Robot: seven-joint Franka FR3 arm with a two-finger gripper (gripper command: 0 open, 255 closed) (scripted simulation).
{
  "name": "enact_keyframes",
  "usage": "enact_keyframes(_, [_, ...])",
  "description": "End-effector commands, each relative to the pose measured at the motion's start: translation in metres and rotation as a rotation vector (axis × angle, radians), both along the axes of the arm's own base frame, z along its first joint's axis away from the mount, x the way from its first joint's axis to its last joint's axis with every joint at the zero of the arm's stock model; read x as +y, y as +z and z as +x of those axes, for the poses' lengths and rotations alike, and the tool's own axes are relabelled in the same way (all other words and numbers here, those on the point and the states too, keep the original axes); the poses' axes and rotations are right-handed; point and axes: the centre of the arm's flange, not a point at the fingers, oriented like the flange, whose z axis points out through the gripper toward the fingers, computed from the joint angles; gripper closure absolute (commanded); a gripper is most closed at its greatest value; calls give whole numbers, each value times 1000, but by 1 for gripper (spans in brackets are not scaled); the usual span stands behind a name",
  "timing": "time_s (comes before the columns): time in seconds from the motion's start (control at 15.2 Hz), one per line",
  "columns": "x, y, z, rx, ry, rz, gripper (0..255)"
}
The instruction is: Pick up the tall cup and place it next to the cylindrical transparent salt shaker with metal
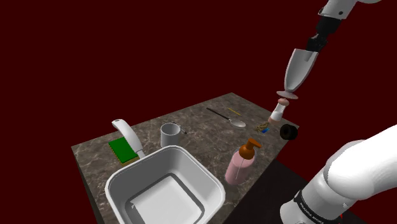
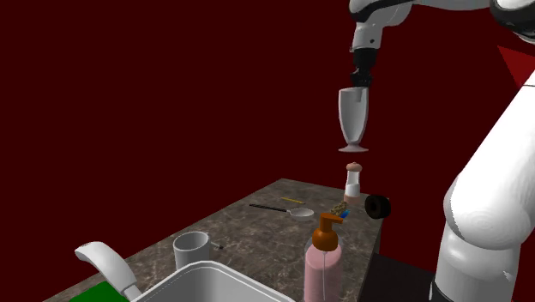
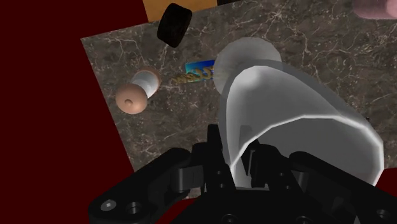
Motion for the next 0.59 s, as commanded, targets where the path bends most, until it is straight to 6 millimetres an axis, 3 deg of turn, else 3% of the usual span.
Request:
enact_keyframes(0.0, [-24,1,-5,-1,2,-2,255])
enact_keyframes(0.53, [-127,1,-28,-1,2,-2,255])
